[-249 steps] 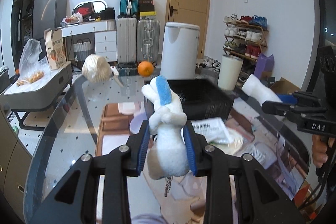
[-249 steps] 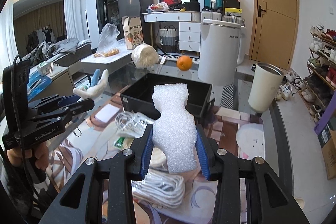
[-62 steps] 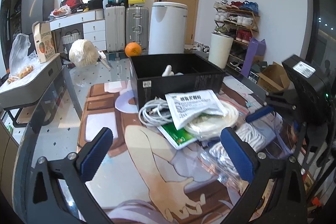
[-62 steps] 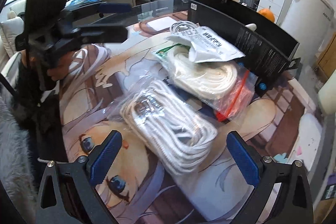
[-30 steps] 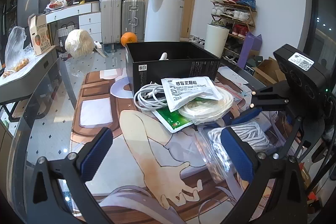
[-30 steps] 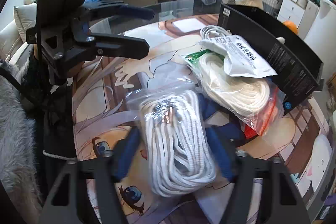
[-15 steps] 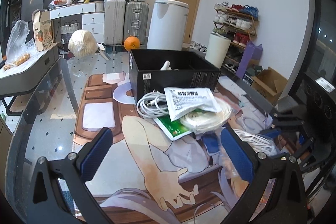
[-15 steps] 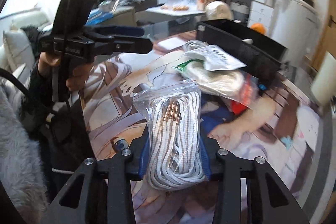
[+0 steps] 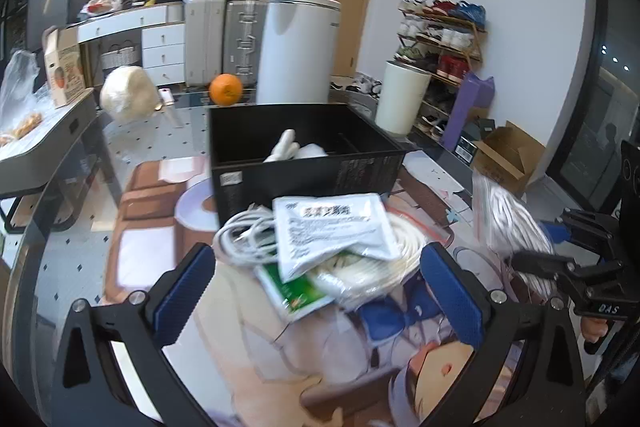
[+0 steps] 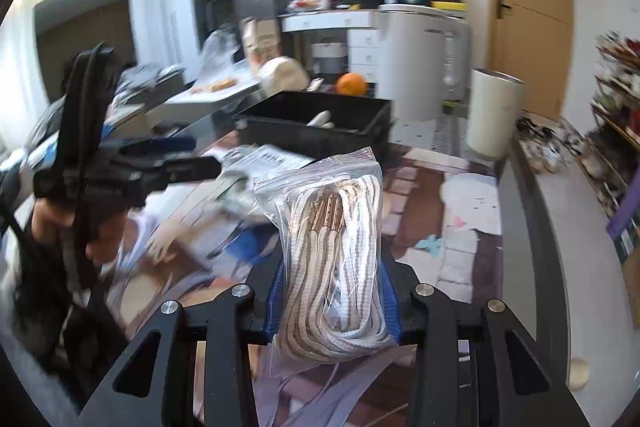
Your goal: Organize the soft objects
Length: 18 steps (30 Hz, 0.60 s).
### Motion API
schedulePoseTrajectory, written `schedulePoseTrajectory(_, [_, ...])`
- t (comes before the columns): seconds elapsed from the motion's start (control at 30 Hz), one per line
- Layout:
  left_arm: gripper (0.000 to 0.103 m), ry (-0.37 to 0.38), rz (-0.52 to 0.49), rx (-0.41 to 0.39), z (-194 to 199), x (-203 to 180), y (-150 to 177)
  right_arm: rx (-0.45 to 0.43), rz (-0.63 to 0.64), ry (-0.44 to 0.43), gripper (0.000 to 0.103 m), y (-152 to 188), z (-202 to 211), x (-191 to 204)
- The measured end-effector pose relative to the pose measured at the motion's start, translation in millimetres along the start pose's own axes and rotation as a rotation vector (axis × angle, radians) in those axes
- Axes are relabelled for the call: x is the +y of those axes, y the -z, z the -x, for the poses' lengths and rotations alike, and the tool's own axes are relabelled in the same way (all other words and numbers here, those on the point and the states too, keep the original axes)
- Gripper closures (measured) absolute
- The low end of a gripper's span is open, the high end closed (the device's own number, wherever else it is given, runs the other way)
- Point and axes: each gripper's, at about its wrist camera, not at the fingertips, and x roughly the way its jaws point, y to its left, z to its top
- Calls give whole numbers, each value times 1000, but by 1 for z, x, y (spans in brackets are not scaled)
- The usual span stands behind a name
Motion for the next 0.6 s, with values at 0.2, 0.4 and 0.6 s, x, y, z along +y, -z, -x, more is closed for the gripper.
schedulePoseTrajectory(0.2, [0,67,1,23,-19,-4,-12,-15,-52,9,63,-9,-7,-15])
schedulePoseTrajectory(0.4, [0,60,-6,65,-38,-8,-18,-16,-72,12,63,-10,-12,-23])
schedulePoseTrajectory(0.6, [0,65,26,117,-55,-4,-18,-5,-86,9,63,-9,-16,-25])
